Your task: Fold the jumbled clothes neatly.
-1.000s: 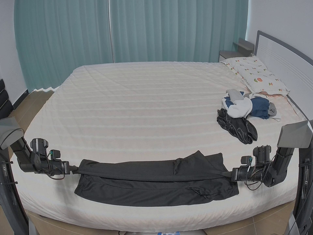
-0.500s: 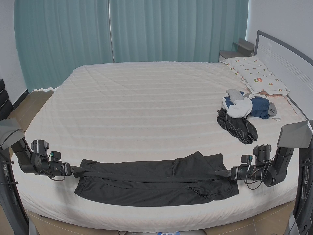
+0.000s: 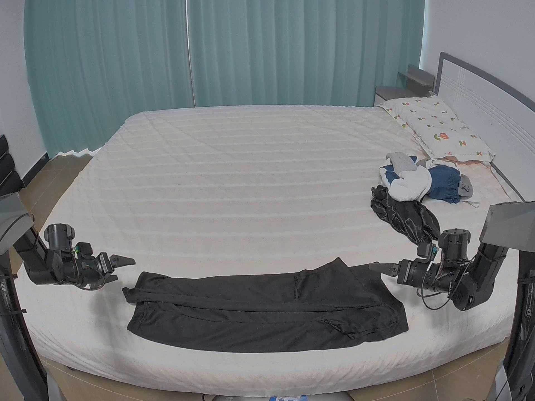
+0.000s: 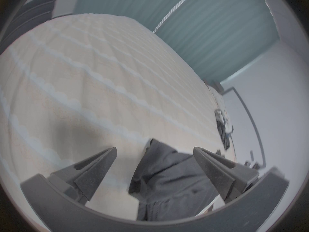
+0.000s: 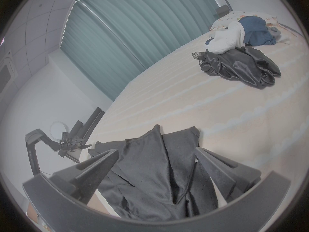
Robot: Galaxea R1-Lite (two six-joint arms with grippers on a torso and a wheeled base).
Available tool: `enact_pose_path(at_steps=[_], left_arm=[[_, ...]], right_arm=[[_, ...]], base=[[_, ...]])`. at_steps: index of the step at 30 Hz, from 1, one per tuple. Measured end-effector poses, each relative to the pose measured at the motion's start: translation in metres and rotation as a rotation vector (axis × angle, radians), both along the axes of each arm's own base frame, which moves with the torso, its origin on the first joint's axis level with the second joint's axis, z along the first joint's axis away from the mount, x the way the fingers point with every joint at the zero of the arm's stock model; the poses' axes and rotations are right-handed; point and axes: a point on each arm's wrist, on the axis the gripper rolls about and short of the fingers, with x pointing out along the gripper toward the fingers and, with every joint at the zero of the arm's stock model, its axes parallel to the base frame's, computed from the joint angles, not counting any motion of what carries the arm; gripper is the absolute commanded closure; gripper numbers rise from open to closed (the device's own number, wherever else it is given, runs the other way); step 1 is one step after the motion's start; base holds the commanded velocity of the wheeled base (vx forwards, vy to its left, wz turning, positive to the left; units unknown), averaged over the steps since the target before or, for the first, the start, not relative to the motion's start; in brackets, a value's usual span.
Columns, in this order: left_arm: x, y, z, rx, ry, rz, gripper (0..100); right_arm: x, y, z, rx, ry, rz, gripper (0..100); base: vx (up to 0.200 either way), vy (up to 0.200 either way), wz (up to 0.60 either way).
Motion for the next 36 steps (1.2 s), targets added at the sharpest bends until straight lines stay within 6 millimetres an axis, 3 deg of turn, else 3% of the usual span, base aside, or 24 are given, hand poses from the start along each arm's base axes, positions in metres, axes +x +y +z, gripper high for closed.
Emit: enact_pose_path(at_steps=[5,10,20,33,34,36], left_arm=[[0.024,-0.013,0.013,-0.015,0.029,0.151,0],[0.039,-0.04,0.014,0.011,0.047,0.135,0],[0.045,-0.055,0.001,0.136,0.102,0.117,0],[0.047,-0.072,-0.008,0.143,0.12,0.075,0],[0.047,-0.073,-0.008,0.144,0.121,0.075,100],[0.047,-0.073,-0.009,0.145,0.122,0.073,100]], right_arm=[[0.008,0.002,-0.002,0.093,0.046,-0.055,0],[0.017,0.001,-0.011,0.193,0.121,-0.123,0],[0.025,-0.001,-0.025,0.258,0.177,-0.168,0],[0.026,-0.001,-0.029,0.263,0.189,-0.176,0],[0.026,-0.001,-0.029,0.262,0.189,-0.177,0],[0.025,-0.001,-0.03,0.259,0.188,-0.178,0]], base=[[0.0,0.0,0.0],[0.0,0.0,0.0],[0.0,0.0,0.0],[0.0,0.0,0.0],[0.0,0.0,0.0],[0.0,0.0,0.0]])
